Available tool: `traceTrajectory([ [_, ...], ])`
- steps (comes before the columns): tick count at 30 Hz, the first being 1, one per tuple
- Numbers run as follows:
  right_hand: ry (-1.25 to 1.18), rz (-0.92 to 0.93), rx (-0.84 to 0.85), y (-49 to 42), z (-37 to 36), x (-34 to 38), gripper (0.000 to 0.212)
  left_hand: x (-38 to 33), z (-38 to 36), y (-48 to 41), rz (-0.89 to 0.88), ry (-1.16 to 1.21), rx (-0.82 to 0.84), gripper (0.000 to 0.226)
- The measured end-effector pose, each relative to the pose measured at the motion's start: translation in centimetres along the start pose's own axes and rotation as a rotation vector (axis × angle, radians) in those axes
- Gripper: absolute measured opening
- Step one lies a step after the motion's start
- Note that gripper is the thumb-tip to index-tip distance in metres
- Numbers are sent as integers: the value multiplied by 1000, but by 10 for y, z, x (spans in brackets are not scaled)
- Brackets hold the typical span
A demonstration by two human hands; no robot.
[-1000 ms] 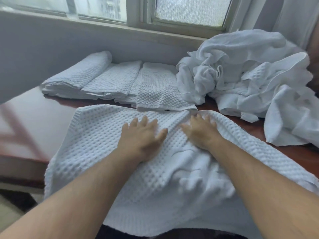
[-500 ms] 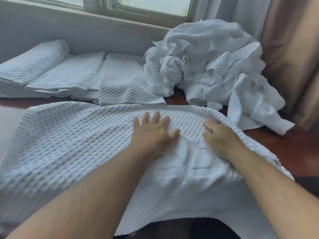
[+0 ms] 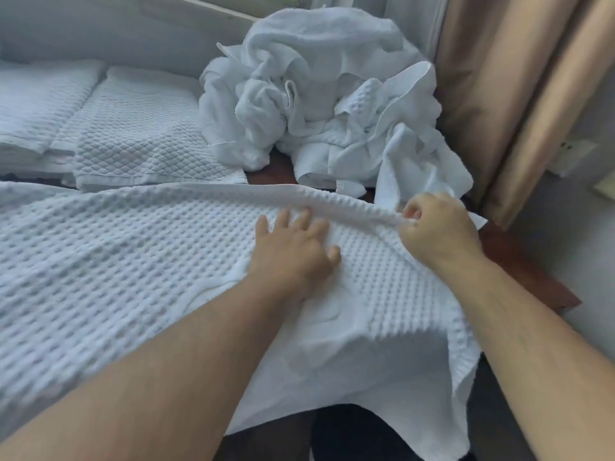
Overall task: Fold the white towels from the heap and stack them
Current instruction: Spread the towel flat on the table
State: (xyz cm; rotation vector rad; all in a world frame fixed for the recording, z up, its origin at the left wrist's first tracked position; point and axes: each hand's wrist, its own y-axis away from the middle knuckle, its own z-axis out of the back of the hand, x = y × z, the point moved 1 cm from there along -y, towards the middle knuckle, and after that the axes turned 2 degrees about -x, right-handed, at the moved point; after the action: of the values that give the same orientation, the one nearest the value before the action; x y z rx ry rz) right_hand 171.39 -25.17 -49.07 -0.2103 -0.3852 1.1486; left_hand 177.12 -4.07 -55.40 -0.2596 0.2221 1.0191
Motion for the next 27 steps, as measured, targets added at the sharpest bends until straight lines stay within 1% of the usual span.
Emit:
traceTrajectory([
  [1, 105, -75, 38, -3, 5, -12, 40, 0, -1, -2, 2, 1, -8, 61],
  [2, 162, -179, 168, -7, 9, -22, 67, 0, -1, -3, 1, 1, -18, 62],
  [3, 183, -270, 325, -8, 13, -29, 87, 0, 0, -3, 3, -1, -23, 62],
  [4, 181, -320, 470, -8, 16, -33, 95, 0, -1, -3, 6, -3, -22, 62],
  [5, 153, -331, 573, -9, 18, -36, 93, 0, -1, -2, 10, -5, -16, 62],
  [6, 107, -321, 629, -12, 17, -40, 87, 0, 0, -1, 12, -4, -10, 62],
  [8, -53, -283, 675, -11, 16, -40, 69, -1, 2, -1, 12, -4, -4, 63],
  [10, -247, -220, 675, -9, 12, -36, 47, -1, 3, 0, 11, -10, 9, 63],
  [12, -292, -137, 618, -9, 11, -28, 33, 0, 5, 2, 10, -19, 15, 63],
  [14, -226, -60, 563, -12, 11, -20, 30, 0, 7, 3, 6, -25, 17, 63],
  [15, -167, -25, 539, -14, 12, -16, 32, 1, 7, 3, 5, -27, 18, 63],
  [17, -45, 31, 433, -22, 17, -12, 41, 2, 8, 4, 5, -28, 24, 63],
  [18, -5, 37, 375, -28, 20, -13, 45, 3, 8, 4, 6, -29, 28, 63],
  [20, 47, -12, 296, -40, 29, -15, 50, 4, 8, 5, 3, -29, 23, 63],
  [21, 82, -34, 234, -45, 32, -15, 47, 4, 8, 5, -2, -25, 12, 63],
  [22, 130, -26, 119, -49, 32, -16, 39, 4, 7, 6, -10, -20, 3, 62],
  [23, 185, 6, -38, -51, 30, -16, 29, 3, 7, 6, -14, -15, -3, 62],
  [24, 236, 31, -193, -51, 25, -13, 26, 2, 7, 7, -13, -12, -7, 62],
  [25, 279, 21, -296, -47, 17, -10, 29, 2, 7, 8, -9, -11, -11, 62],
  [26, 312, -9, -338, -42, 9, -6, 32, 2, 7, 8, -3, -11, -14, 63],
  [27, 334, -48, -335, -37, 0, -2, 33, 2, 7, 8, 1, -11, -16, 63],
])
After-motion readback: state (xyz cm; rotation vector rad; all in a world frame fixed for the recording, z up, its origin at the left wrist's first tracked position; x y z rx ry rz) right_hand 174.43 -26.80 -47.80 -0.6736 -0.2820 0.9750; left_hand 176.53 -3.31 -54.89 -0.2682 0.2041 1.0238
